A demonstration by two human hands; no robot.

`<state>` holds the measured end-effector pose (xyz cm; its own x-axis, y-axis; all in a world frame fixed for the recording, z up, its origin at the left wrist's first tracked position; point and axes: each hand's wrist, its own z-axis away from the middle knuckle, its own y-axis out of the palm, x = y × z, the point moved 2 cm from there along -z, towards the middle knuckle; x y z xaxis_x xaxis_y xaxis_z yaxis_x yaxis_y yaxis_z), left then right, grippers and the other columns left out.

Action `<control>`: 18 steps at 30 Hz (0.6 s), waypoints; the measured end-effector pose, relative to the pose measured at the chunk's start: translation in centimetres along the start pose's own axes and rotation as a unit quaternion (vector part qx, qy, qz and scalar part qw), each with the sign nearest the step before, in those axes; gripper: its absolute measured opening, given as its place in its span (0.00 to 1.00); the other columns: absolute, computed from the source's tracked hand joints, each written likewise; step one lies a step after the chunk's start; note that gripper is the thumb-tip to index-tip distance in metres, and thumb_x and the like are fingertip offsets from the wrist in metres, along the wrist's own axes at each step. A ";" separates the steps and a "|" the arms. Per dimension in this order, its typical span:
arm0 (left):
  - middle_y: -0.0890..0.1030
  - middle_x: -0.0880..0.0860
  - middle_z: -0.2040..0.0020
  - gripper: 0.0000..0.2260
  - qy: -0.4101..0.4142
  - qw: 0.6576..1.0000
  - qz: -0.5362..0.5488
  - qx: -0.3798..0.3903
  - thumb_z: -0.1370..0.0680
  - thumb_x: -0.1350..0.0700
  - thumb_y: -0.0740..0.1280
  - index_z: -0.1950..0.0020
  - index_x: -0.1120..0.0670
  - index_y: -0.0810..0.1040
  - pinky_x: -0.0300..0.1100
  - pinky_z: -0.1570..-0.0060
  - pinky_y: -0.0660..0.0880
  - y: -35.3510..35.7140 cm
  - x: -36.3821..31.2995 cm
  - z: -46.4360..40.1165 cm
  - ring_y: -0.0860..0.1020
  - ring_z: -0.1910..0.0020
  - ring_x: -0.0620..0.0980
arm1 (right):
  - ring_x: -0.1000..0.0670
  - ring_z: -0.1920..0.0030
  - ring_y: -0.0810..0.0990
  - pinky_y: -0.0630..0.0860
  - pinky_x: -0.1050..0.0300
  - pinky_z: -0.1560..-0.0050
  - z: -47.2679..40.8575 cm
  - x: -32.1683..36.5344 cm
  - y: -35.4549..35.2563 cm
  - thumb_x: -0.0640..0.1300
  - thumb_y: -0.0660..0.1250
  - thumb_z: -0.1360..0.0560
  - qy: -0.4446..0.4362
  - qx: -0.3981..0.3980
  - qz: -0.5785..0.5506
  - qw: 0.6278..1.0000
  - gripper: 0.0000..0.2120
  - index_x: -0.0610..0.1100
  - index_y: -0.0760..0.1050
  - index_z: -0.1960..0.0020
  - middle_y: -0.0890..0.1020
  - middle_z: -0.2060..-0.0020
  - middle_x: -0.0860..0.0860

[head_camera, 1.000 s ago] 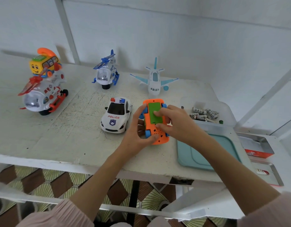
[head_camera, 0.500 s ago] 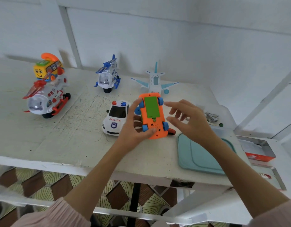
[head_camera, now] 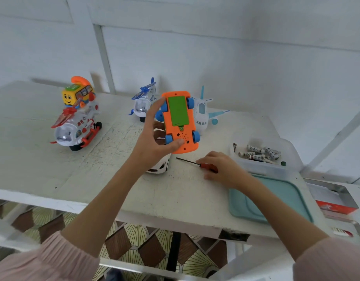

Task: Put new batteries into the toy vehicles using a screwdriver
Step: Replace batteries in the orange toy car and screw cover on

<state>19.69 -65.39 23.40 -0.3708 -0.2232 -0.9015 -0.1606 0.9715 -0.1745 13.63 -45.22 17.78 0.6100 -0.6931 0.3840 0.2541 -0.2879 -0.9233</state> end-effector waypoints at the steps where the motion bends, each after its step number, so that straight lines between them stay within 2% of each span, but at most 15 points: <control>1: 0.74 0.50 0.41 0.39 -0.002 1.000 0.002 -0.004 0.36 0.48 0.75 0.33 0.31 0.56 0.39 0.56 0.80 -0.2 0.0 0.2 0.80 0.48 0.48 | 0.47 0.47 0.73 0.68 0.62 0.45 0.0 0.0 0.1 0.39 0.69 0.28 0.005 0.000 -0.001 1.000 0.20 0.47 0.74 0.37 0.75 0.46 0.46; 4: 0.74 0.53 0.40 0.38 -0.006 1.000 0.009 -0.017 0.33 0.53 0.74 0.32 0.33 0.56 0.39 0.57 0.79 -0.6 0.1 0.4 0.81 0.47 0.50 | 0.48 0.51 0.76 0.70 0.66 0.49 0.0 0.2 0.1 0.35 0.67 0.28 0.009 -0.026 -0.029 0.999 0.17 0.45 0.77 0.40 0.77 0.50 0.45; 7: 0.74 0.54 0.40 0.37 -0.008 1.000 0.016 -0.024 0.34 0.53 0.74 0.33 0.34 0.58 0.40 0.57 0.80 -0.5 0.1 0.5 0.80 0.47 0.52 | 0.54 0.58 0.74 0.66 0.73 0.56 0.5 0.5 -0.9 0.33 0.69 0.30 0.001 -0.094 -0.033 0.995 0.18 0.44 0.78 0.41 0.80 0.54 0.47; 9: 0.73 0.54 0.38 0.38 -0.004 0.999 0.023 -0.029 0.35 0.49 0.75 0.33 0.34 0.58 0.41 0.56 0.80 -0.2 0.0 0.5 0.80 0.46 0.51 | 0.55 0.61 0.74 0.67 0.71 0.57 1.3 0.7 -2.1 0.33 0.71 0.32 -0.004 -0.160 -0.062 0.985 0.18 0.44 0.79 0.43 0.80 0.57 0.48; 11: 0.73 0.52 0.39 0.39 0.000 0.999 0.031 -0.036 0.35 0.50 0.76 0.31 0.35 0.57 0.43 0.55 0.80 0.4 0.0 0.5 0.80 0.46 0.50 | 0.55 0.63 0.75 0.70 0.68 0.56 2.2 0.8 -3.4 0.33 0.72 0.33 -0.002 -0.217 -0.084 0.972 0.19 0.43 0.79 0.44 0.79 0.58 0.50; 14: 0.74 0.49 0.42 0.40 0.001 0.998 0.047 -0.044 0.34 0.54 0.75 0.30 0.37 0.56 0.45 0.54 0.81 1.9 0.3 0.6 0.80 0.48 0.48 | 0.58 0.62 0.75 0.69 0.74 0.58 3.5 0.3 -5.0 0.32 0.72 0.33 0.006 -0.285 -0.114 0.952 0.16 0.42 0.80 0.46 0.77 0.59 0.51; 18: 0.74 0.48 0.43 0.39 -0.021 0.998 0.056 -0.025 0.33 0.55 0.74 0.33 0.32 0.56 0.39 0.55 0.80 4.7 1.9 1.3 0.80 0.49 0.40 | 0.56 0.61 0.75 0.71 0.70 0.59 5.5 -0.5 -6.3 0.33 0.71 0.32 0.028 -0.337 -0.148 0.929 0.14 0.44 0.81 0.48 0.78 0.58 0.52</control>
<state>19.45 -61.15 20.34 -0.3501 -0.1098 -0.9303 -0.1666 0.9846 -0.0535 15.82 -39.45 23.37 0.5441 -0.5453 0.6376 -0.1356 -0.8071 -0.5746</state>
